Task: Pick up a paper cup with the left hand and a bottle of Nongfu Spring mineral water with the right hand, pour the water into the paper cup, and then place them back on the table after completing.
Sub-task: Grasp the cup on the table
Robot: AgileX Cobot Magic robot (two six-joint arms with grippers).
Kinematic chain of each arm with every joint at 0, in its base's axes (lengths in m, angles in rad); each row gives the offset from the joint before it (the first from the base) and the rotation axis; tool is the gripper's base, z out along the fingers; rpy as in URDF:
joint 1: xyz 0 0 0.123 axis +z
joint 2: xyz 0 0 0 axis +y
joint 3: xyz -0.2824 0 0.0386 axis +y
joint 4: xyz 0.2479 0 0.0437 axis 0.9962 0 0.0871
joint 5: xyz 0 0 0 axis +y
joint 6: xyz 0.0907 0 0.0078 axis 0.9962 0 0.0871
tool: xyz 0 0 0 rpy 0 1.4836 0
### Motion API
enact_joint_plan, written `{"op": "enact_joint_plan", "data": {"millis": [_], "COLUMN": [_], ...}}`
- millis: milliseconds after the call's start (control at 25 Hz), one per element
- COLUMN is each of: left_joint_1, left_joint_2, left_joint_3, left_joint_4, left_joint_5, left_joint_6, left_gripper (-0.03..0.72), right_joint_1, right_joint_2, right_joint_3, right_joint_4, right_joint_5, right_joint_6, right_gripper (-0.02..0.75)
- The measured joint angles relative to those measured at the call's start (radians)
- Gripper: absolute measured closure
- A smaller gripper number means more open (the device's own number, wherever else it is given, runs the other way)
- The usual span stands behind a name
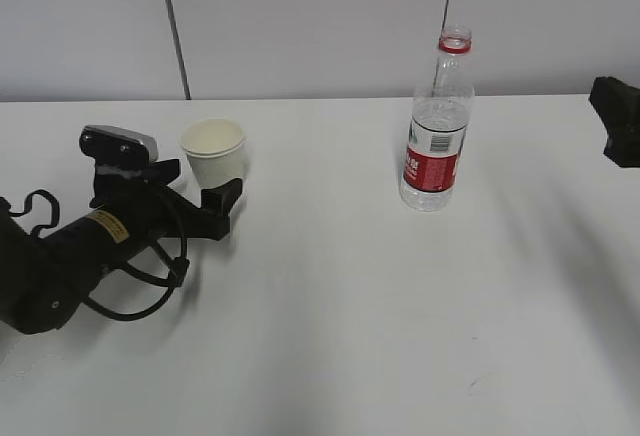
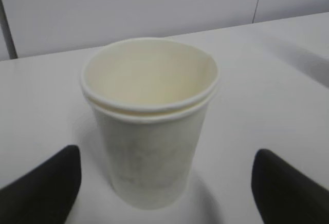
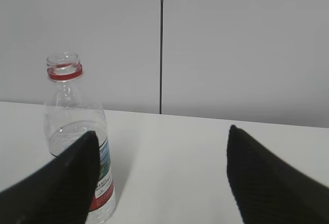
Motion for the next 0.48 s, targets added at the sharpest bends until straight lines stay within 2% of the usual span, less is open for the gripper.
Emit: {"op": "enact_joint_plan", "data": {"millis": [480], "left_joint_1": [-0.004], "left_joint_2": [0.174], "left_joint_3": [-0.270], "left_joint_4": [-0.022], "left_joint_5": [0.001], "left_joint_6": [0.000], "left_gripper": [0.092], "right_joint_1": [0.000], "right_joint_2": [0.000], "right_joint_3": [0.000], "right_joint_4": [0.000], "right_joint_5": [0.000], "right_joint_6": [0.002], "right_gripper": [0.169]}}
